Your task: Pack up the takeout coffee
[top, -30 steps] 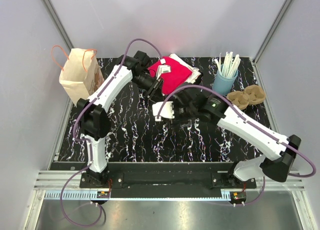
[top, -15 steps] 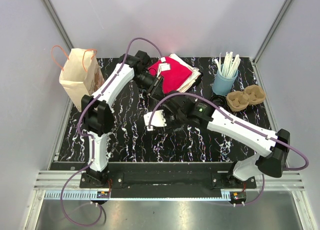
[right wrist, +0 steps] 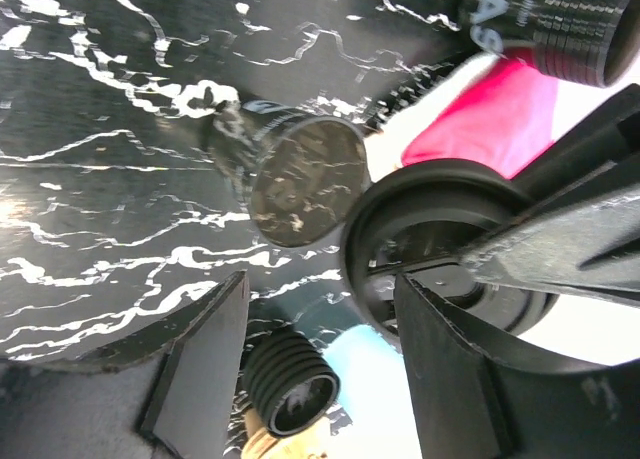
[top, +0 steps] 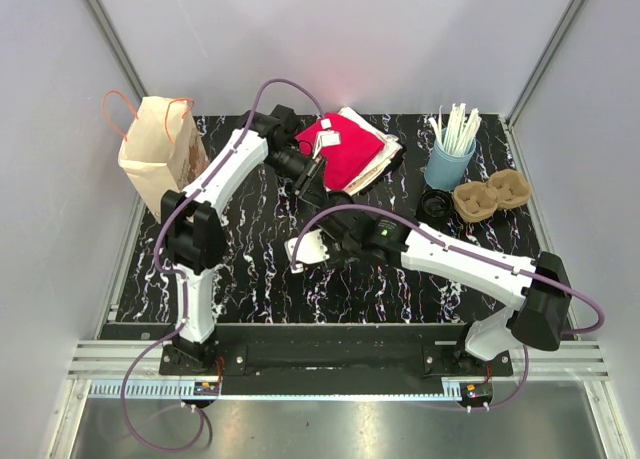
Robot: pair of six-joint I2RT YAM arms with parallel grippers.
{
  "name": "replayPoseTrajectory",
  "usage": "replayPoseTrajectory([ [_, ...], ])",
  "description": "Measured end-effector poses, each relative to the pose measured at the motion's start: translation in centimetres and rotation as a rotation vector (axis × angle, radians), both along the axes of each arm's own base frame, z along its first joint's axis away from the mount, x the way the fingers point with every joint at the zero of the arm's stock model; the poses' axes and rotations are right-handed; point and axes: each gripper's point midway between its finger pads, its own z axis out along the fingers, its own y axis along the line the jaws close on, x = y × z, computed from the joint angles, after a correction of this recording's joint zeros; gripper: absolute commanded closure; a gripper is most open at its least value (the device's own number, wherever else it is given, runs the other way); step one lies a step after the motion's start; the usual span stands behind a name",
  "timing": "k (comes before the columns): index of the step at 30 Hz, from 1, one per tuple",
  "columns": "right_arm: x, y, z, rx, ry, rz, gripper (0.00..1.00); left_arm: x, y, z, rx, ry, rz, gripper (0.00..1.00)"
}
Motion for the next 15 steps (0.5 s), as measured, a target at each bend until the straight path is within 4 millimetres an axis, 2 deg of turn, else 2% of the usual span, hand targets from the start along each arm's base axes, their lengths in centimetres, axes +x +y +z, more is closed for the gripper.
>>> replayPoseTrajectory([
  [8, 1.2, 0.2, 0.4, 0.0, -0.071, -0.011, 0.44, -0.5, 0.0, 0.3, 0.003, -0.032, -0.012, 1.0],
  [15, 1.5, 0.0, -0.2, -0.025, -0.098, -0.006, 0.57, -0.7, 0.3, 0.1, 0.01, -0.05, -0.015, 1.0],
])
